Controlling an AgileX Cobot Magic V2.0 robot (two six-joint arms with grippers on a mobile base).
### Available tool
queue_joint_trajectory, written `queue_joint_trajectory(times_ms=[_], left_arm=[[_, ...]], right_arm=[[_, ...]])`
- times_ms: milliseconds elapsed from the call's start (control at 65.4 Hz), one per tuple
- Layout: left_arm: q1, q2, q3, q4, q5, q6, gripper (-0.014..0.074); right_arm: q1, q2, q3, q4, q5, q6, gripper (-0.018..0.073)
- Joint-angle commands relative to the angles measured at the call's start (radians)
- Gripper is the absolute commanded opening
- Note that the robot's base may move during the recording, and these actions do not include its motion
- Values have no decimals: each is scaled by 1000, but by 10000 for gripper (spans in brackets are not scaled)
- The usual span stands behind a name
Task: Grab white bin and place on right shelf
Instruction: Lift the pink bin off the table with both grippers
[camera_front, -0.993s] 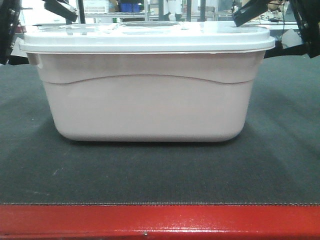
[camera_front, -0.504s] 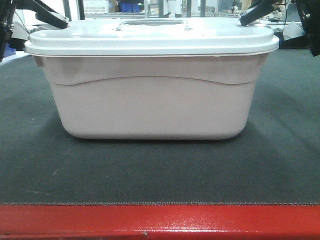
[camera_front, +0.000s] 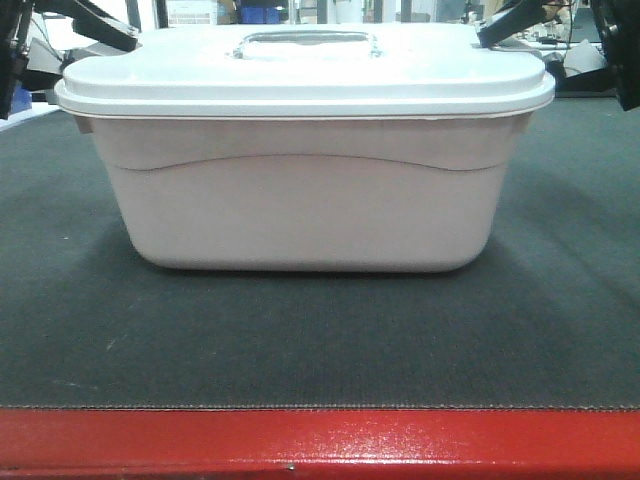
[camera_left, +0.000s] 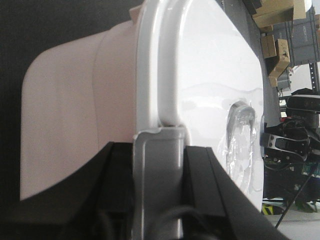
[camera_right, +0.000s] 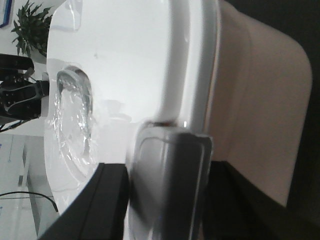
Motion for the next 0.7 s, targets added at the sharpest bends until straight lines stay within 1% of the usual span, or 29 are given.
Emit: queue_joint_trajectory(times_ms=[0, 46, 153, 245, 367, 520, 581, 688], left_arm=[[-16, -52, -70, -113, 137, 21, -126], [-16, -54, -96, -115, 153, 16, -125], [-16, -54, -170, -115, 179, -33, -125], [-16, -58, -233, -115, 181, -41, -125], [-16, -60, -327, -119, 181, -84, -125], [-26, -75, -435, -136, 181, -91, -125], [-34, -88, -487, -136, 181, -106, -125], [-48, -117, -532, -130, 181, -108, -125]], right_arm=[[9, -51, -43, 164, 104, -24, 62], [9, -52, -56, 168, 117, -23, 62], [9, -66, -105, 168, 133, -1, 70], [9, -85, -154, 168, 133, 7, 72], [9, -115, -233, 169, 135, 21, 72], [9, -147, -314, 169, 137, 39, 72], [9, -163, -339, 169, 137, 50, 72], [9, -194, -361, 169, 136, 55, 72]])
